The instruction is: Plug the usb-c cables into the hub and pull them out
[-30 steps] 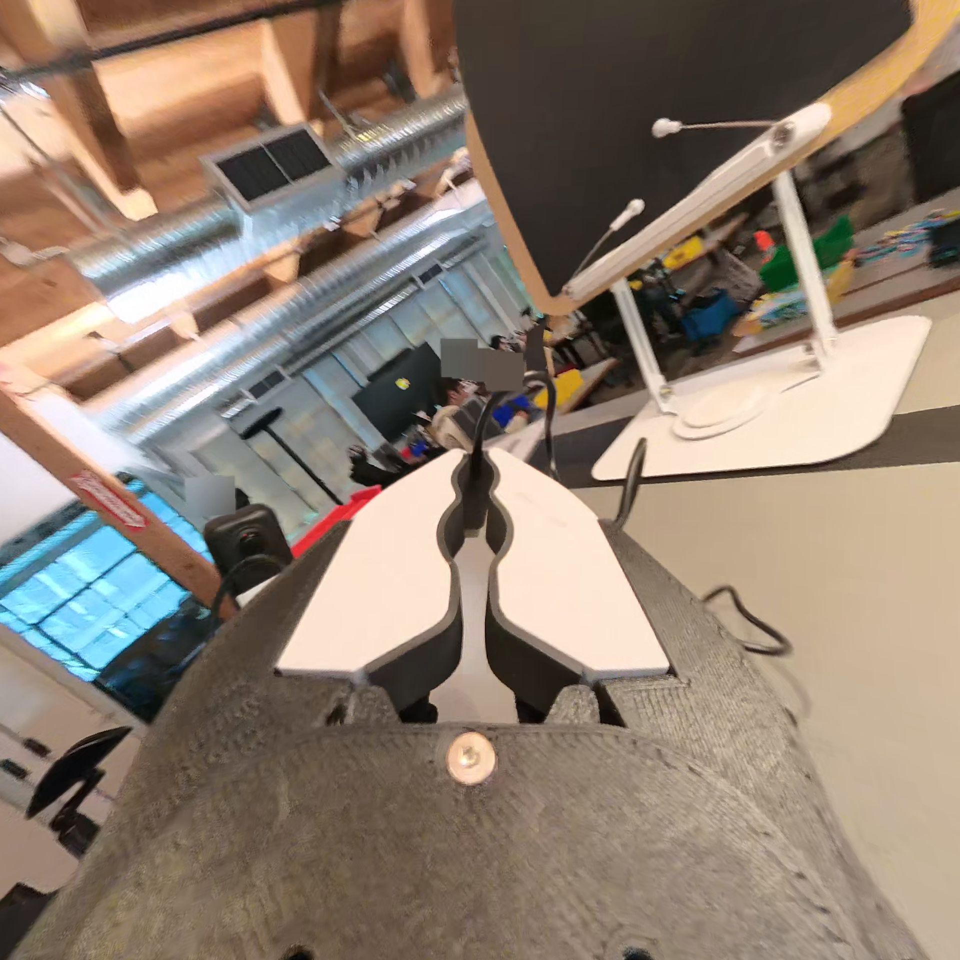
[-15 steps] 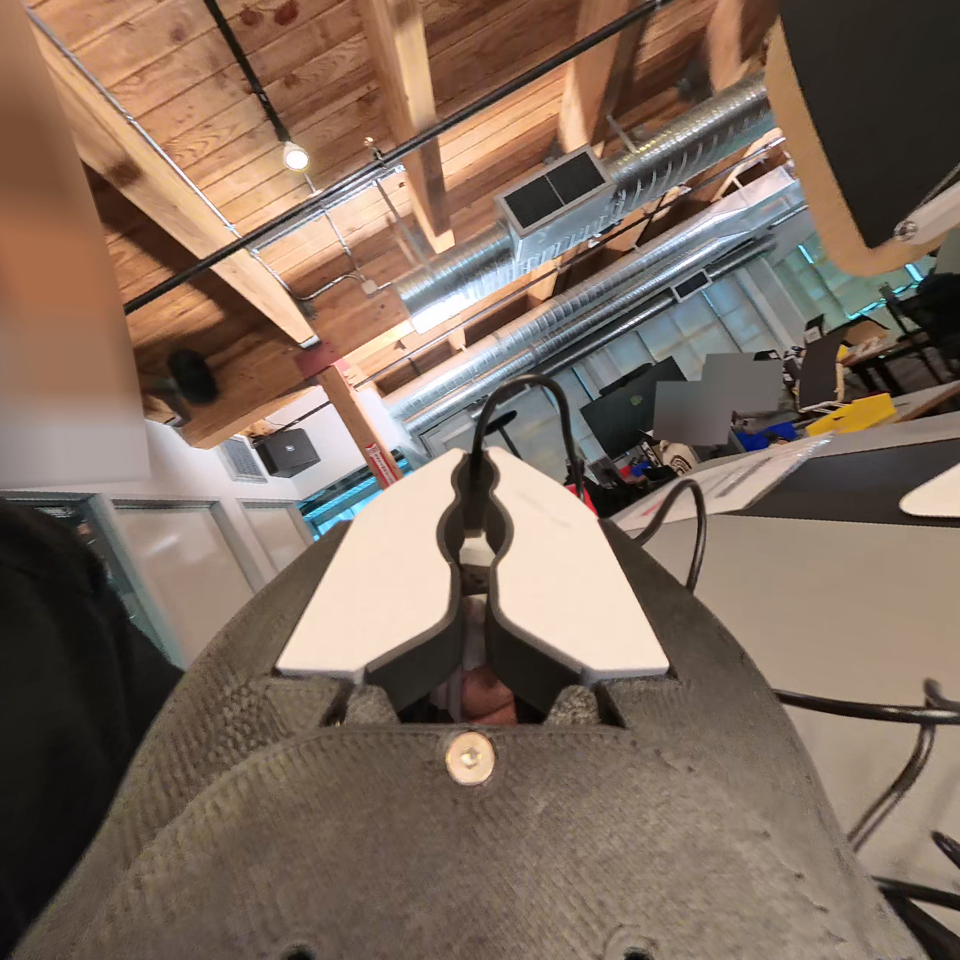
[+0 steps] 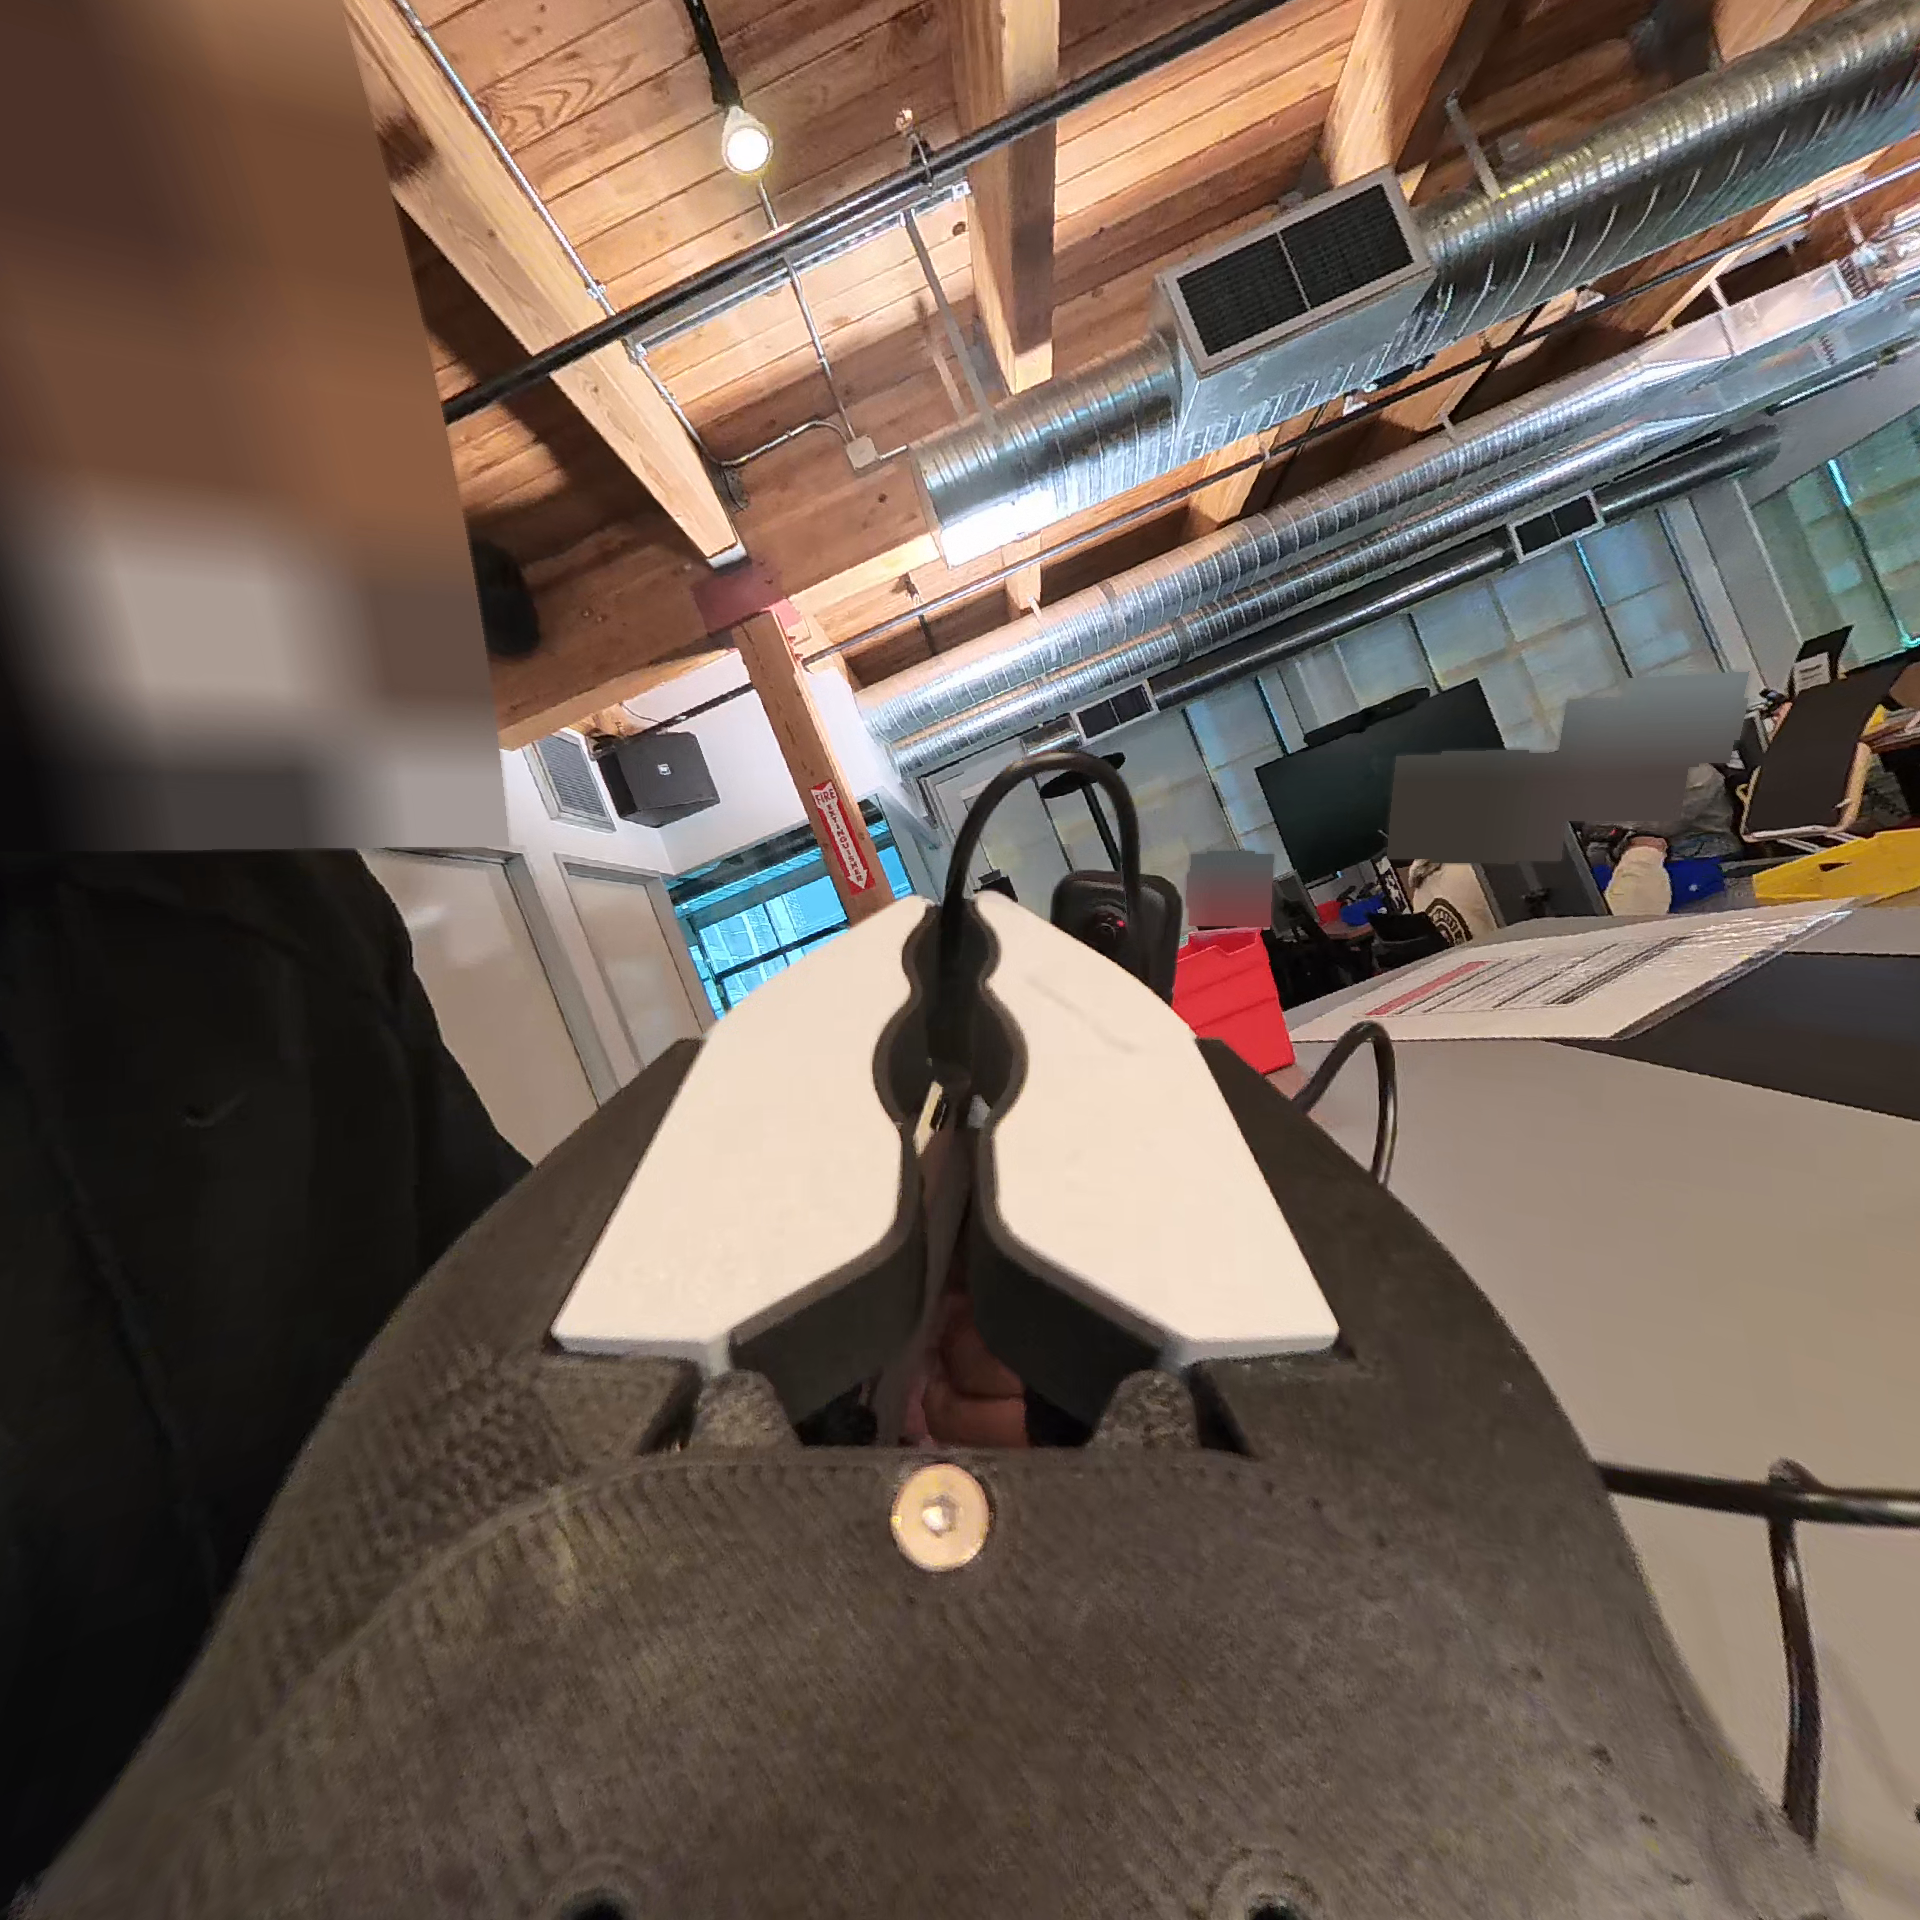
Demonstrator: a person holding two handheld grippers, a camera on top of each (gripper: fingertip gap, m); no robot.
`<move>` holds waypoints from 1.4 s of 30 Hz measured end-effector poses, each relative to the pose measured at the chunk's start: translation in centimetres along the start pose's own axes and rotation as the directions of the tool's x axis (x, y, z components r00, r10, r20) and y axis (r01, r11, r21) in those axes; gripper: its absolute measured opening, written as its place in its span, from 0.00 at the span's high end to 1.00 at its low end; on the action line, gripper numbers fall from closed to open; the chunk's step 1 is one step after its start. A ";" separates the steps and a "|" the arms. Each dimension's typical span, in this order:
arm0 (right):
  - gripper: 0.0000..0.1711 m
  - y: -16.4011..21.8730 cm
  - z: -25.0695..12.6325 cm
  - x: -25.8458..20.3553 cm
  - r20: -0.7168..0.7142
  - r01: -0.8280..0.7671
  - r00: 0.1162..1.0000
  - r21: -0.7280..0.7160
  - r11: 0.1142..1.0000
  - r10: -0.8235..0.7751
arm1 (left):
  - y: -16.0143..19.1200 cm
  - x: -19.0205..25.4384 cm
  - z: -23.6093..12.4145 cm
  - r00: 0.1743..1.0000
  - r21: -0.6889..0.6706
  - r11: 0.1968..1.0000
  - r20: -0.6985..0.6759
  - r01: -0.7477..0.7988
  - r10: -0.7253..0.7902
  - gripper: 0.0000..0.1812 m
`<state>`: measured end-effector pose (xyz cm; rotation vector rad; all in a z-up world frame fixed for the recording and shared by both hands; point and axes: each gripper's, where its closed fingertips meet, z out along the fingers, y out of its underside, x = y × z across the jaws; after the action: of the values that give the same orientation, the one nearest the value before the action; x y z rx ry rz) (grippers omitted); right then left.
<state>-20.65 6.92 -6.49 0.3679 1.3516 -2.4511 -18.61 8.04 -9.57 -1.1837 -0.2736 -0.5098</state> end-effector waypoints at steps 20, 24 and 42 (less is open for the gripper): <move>0.98 1.4 -0.9 -0.2 -0.027 0.137 0.989 -0.227 0.964 -0.147 | -0.8 0.3 -1.3 1.000 0.013 1.000 -0.012 0.009 -0.009 0.94; 0.99 1.2 -0.9 0.4 -0.068 0.101 0.991 -0.211 0.972 -0.118 | -1.1 -0.3 -1.3 0.946 -0.052 0.958 0.150 -0.283 0.288 0.94; 0.99 0.5 -1.5 2.4 -0.134 -0.142 0.983 -0.110 0.984 0.126 | -1.1 -2.7 -1.5 0.216 -0.530 0.390 0.361 -0.753 0.907 0.94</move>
<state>-22.55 7.54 -8.55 0.5744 1.4661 -2.2583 -21.58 7.03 -10.51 -1.5188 -0.0571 0.9241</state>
